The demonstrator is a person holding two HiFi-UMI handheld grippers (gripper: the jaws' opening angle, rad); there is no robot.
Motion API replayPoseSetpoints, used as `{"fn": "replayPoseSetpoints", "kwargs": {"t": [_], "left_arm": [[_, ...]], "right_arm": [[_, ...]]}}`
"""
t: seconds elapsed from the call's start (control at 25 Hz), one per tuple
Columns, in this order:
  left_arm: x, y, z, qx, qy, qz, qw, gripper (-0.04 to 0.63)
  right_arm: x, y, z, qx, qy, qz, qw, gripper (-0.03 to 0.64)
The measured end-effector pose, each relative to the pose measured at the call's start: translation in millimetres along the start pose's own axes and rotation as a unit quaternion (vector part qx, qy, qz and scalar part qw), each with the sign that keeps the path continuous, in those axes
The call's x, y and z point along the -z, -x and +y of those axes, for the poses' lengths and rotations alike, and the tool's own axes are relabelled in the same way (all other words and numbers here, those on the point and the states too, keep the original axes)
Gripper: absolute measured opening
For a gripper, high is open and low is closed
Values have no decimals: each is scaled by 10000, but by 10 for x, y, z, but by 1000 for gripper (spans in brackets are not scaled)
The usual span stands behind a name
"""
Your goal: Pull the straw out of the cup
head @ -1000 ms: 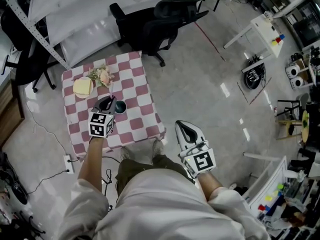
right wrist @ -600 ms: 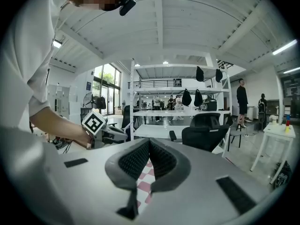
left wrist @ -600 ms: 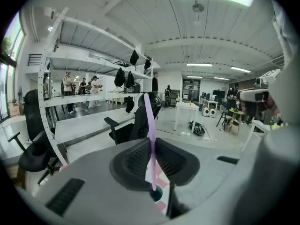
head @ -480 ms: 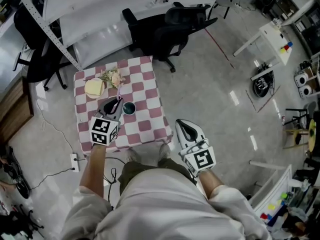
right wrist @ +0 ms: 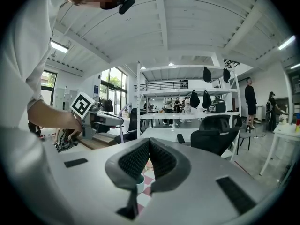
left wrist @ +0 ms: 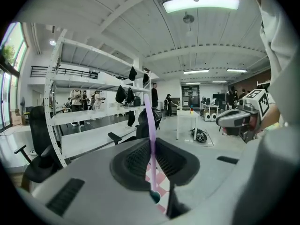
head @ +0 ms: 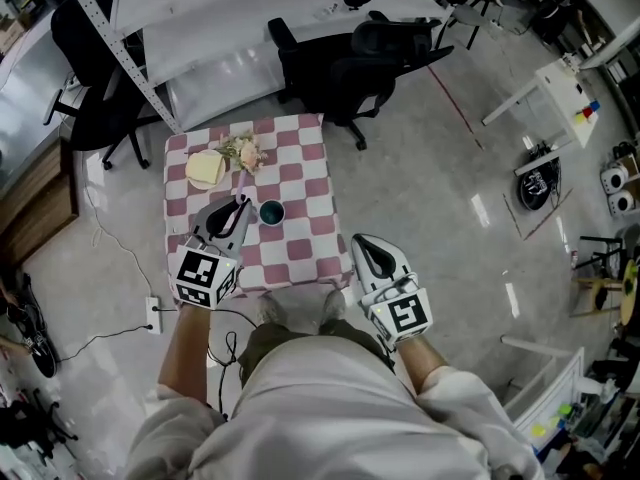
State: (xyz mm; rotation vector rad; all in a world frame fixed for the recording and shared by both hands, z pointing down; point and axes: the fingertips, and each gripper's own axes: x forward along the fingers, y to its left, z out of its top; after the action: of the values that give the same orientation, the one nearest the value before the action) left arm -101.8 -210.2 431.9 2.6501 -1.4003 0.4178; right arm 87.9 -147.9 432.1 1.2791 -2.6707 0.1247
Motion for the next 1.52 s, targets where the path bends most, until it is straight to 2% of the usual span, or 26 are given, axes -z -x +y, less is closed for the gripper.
{"fn": "replayPoseSetpoints", "kwargs": {"t": [0.56, 0.84, 1.52], "left_arm": [[-400, 516, -145, -210, -133, -426, 9988, 34], [-467, 796, -106, -385, -26, -625, 9973, 34], [-549, 1068, -94, -447, 111, -845, 9954, 34]], "right_arm": [[-93, -45, 51, -215, 143, -78, 9996, 5], [-134, -111, 129, -285, 218, -98, 9993, 5], [-151, -219, 271, -400, 287, -80, 9988, 3]]}}
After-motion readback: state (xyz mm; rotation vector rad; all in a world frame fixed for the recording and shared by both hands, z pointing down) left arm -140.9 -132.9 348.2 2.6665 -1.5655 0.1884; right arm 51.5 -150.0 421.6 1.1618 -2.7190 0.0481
